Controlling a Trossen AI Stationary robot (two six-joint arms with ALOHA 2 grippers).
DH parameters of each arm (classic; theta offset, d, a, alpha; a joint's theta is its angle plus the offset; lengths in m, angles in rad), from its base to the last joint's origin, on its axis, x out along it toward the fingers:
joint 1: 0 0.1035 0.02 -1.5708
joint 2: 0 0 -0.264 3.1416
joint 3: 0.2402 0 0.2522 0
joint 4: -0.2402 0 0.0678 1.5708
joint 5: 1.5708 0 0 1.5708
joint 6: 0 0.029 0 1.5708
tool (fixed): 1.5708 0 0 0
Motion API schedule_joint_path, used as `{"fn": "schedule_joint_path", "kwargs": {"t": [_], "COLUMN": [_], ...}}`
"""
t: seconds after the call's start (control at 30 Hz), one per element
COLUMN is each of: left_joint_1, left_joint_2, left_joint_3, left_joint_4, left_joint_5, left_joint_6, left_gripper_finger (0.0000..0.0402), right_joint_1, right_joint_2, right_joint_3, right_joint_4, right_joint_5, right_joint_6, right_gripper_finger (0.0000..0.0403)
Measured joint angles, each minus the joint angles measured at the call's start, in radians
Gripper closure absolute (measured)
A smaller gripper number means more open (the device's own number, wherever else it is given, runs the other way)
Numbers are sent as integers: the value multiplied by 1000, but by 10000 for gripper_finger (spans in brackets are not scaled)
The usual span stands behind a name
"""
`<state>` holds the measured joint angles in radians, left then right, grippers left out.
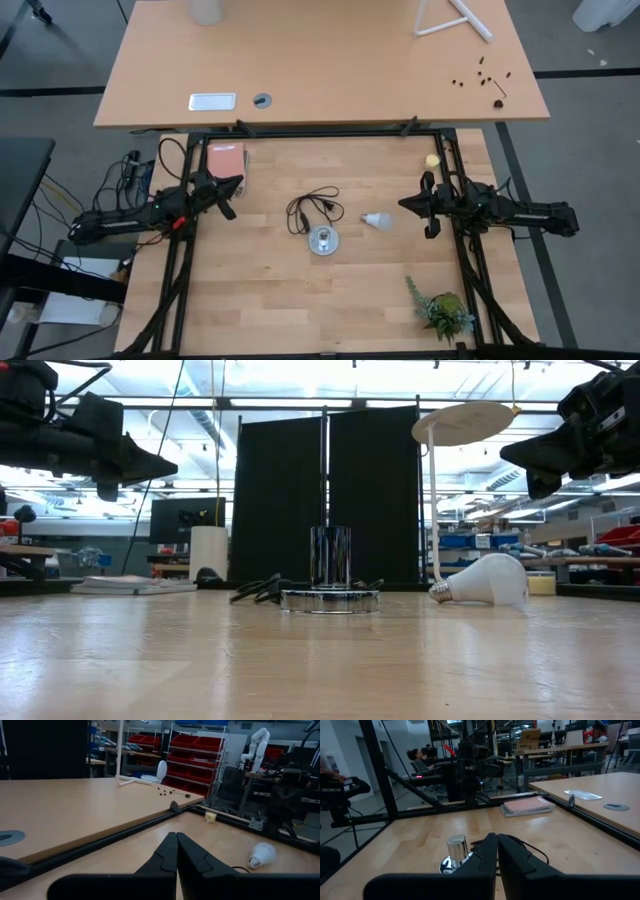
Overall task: Screw lightbulb
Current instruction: Return to Home Position
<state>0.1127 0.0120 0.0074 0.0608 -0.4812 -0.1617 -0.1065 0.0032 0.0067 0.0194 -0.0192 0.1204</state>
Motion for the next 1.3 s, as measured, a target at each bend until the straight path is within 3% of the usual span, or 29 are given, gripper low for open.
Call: {"fn": "schedule_joint_path", "kwargs": {"t": [1.3], "left_joint_1": [0], "left_joint_2": [0], "left_joint_3": [0], "left_joint_4": [49], "left_joint_5": [0], "left_joint_6": [0], "left_gripper_finger": [393], "right_joint_1": [0], "right_joint_2": [1], "right_joint_3": [0], "right_joint_4": [1], "right_joint_5": [0], "right_joint_6": [0], "right_gripper_finger": [380]}}
